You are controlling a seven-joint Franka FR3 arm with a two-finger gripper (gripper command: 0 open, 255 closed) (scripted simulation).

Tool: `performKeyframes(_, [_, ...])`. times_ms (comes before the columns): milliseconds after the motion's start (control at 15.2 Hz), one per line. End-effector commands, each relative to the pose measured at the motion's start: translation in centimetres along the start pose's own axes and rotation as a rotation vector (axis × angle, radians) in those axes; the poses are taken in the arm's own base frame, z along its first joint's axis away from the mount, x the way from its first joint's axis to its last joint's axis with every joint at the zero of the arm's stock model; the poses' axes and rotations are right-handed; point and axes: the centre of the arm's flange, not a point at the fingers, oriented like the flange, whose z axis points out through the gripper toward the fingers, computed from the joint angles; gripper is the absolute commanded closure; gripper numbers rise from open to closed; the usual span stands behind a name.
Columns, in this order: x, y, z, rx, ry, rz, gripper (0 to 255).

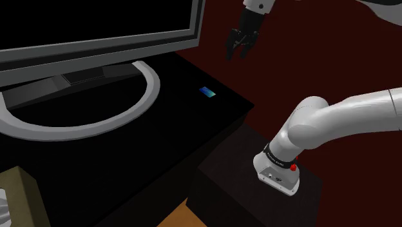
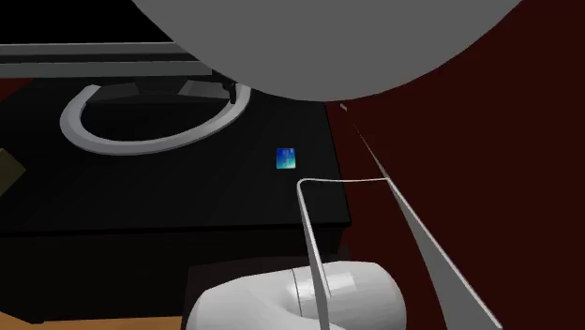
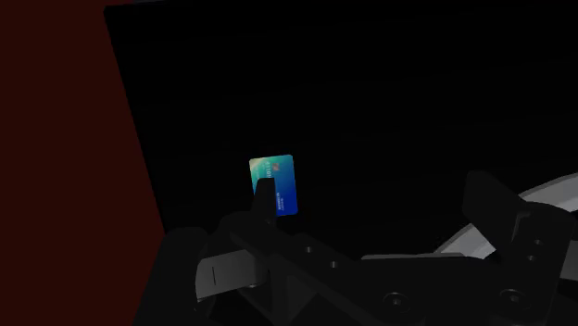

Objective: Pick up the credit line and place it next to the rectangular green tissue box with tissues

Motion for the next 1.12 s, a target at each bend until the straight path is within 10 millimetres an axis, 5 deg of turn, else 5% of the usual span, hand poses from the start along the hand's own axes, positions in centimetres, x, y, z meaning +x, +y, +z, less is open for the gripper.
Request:
performKeyframes(0, [0.0,0.0,0.0,0.0,0.0,0.0,0])
performKeyframes(1056, [10.3,4.6,19.1,-0.053,-0.172,-0.034,0])
